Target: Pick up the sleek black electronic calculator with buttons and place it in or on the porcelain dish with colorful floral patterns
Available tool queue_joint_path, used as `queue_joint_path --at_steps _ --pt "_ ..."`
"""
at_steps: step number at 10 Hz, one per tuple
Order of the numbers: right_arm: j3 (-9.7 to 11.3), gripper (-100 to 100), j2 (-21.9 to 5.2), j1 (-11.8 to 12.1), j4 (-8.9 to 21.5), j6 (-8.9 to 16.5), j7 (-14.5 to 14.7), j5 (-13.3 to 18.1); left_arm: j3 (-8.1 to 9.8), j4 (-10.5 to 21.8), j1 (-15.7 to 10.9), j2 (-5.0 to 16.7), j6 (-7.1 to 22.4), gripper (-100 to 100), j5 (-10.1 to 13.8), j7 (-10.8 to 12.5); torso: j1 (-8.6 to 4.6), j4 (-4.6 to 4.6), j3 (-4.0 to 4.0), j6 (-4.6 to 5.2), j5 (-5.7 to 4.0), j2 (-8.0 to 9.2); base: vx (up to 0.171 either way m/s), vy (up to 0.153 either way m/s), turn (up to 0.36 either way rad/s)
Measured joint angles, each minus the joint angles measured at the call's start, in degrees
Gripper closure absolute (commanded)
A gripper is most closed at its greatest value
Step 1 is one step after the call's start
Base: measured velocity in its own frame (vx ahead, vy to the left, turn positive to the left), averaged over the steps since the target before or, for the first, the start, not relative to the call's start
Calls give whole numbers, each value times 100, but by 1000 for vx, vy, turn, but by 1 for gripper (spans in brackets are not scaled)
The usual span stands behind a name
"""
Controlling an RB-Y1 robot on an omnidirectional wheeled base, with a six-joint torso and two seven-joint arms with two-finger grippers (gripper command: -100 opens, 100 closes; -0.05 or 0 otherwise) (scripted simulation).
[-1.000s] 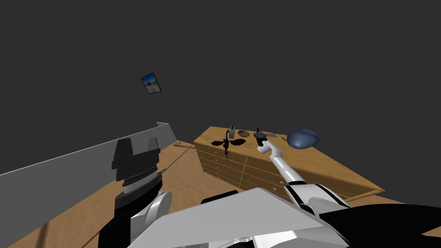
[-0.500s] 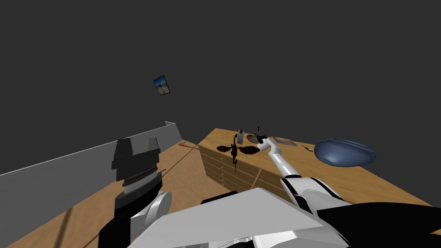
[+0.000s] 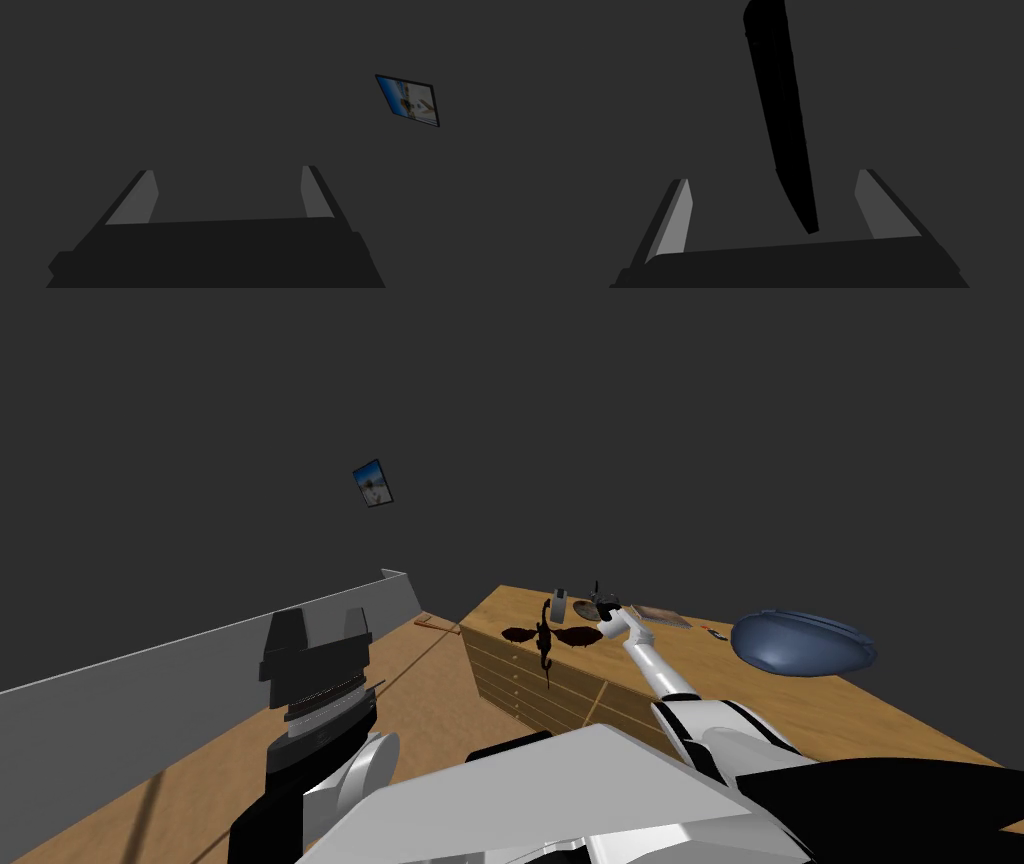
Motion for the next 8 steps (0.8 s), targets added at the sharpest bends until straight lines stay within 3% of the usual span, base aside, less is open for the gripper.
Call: queue_joint_path --at_steps 1,6,8 --pt "0 -100 0 0 0 0 0 0 0 0 0 0 0 0 0 0 0 0 0 0 0 0 -50 -6 104" --pt "143 -100 -393 -457 104 495 183 -438 0 0 -1 0 0 0 0 0 -12 10 23 1 -2 40 -95 -29 81" --pt "179 -100 -524 -536 62 668 241 -596 0 0 -1 0 0 0 0 0 -9 7 18 1 -2 31 -71 -16 64"
